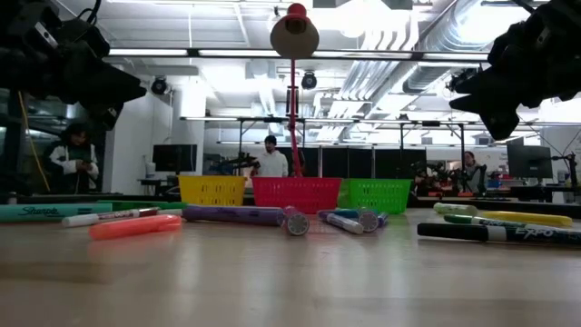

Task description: Pick & Place Markers

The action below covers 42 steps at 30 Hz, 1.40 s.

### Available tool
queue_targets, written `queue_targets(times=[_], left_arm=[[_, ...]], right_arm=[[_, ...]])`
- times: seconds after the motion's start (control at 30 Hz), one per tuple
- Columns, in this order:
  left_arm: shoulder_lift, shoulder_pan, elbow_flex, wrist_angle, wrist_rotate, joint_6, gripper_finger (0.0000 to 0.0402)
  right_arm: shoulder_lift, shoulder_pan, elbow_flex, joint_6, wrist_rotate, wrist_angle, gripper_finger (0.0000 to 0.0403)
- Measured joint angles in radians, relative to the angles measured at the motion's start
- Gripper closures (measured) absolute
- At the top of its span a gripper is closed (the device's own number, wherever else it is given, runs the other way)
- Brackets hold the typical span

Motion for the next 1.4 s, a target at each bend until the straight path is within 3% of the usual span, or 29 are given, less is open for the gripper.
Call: queue_targets(times=[1.23, 1.4], left_arm=[[0.0, 0.0, 0.0, 0.0, 0.0, 0.0, 0.0321], [0.0, 0.0, -0.001, -0.003, -0.075, 0.0, 0.0321]], right_arm=[[0.0, 0.0, 0.0, 0.0, 0.0, 0.0, 0.0279], [0.0, 0.0, 0.0, 0.0, 0.0, 0.0, 0.0279]])
